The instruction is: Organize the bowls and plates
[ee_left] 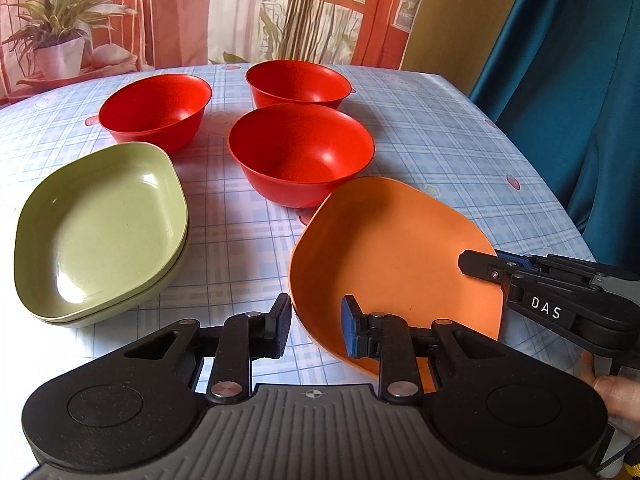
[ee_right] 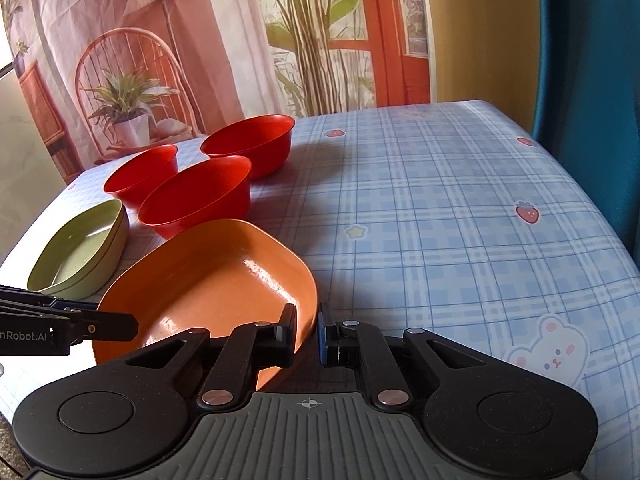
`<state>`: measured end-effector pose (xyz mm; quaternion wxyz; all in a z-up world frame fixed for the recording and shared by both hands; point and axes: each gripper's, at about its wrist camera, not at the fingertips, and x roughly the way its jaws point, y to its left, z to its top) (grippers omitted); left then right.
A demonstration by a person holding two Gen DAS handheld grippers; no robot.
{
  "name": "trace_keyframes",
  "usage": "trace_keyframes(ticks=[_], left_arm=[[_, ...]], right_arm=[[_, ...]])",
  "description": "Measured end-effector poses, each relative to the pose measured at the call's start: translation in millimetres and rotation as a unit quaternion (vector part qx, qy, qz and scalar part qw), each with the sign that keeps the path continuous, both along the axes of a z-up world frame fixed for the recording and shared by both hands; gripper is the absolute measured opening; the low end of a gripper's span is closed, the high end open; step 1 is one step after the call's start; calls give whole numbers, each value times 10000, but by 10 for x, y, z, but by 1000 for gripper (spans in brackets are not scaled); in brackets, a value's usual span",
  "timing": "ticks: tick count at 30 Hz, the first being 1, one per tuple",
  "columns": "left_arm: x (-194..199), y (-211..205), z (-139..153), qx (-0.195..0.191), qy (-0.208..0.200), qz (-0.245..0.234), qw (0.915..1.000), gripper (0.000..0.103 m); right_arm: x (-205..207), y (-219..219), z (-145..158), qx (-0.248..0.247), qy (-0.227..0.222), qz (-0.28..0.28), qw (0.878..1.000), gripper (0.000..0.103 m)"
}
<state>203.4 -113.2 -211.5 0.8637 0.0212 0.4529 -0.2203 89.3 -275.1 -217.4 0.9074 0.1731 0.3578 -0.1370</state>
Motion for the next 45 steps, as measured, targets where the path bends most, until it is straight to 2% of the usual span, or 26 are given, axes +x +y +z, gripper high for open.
trace_keyframes(ticks=[21, 36, 45], left_arm=[[-120, 347, 277, -330, -379, 225, 9985, 29], [-48, 802, 391, -620, -525, 758, 9938, 29], [62, 1057, 411, -638, -501, 1024, 9914, 29]], right_arm=[[113, 300, 358, -316, -89, 170, 9993, 10], [509, 673, 525, -535, -73, 576, 9969, 10], [779, 914, 566, -565, -53, 845, 9948, 10]])
